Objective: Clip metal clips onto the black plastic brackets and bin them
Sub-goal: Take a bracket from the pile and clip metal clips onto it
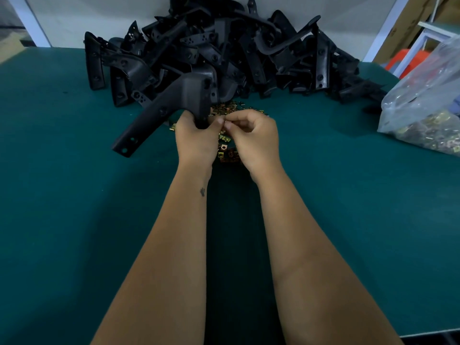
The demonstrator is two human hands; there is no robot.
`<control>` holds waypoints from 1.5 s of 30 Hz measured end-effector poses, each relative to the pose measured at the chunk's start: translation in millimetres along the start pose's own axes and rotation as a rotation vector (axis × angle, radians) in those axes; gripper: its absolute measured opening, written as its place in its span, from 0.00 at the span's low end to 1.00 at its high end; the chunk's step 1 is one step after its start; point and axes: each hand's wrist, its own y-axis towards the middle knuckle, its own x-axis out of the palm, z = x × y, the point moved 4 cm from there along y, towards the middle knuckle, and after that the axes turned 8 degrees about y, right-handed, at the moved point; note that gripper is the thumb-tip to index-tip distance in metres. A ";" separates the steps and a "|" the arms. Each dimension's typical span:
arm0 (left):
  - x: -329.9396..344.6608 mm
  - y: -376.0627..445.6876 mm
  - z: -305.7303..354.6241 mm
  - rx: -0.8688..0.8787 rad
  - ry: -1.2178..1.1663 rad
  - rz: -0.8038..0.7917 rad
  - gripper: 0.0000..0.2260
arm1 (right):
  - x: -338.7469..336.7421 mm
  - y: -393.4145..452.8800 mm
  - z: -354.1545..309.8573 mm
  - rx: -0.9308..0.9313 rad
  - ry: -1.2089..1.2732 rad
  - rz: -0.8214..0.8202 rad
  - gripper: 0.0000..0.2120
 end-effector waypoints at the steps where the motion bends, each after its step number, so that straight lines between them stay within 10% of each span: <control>1: 1.1 -0.7 -0.1 0.014 0.027 0.022 0.07 | 1.5 -0.7 -0.5 -0.021 -0.027 0.016 0.08; 12: 4.8 -7.8 6.5 0.012 -0.134 -0.107 0.08 | 1.7 -4.0 2.5 -0.014 0.141 0.179 0.07; 32: 2.0 -0.1 -5.6 -0.064 -0.083 -0.050 0.06 | -7.1 -0.6 -1.9 -0.198 -0.478 -0.032 0.10; 45: 7.9 -4.6 -0.9 -0.172 -0.312 -0.219 0.06 | -7.9 -4.4 -12.0 -0.106 -0.037 0.029 0.07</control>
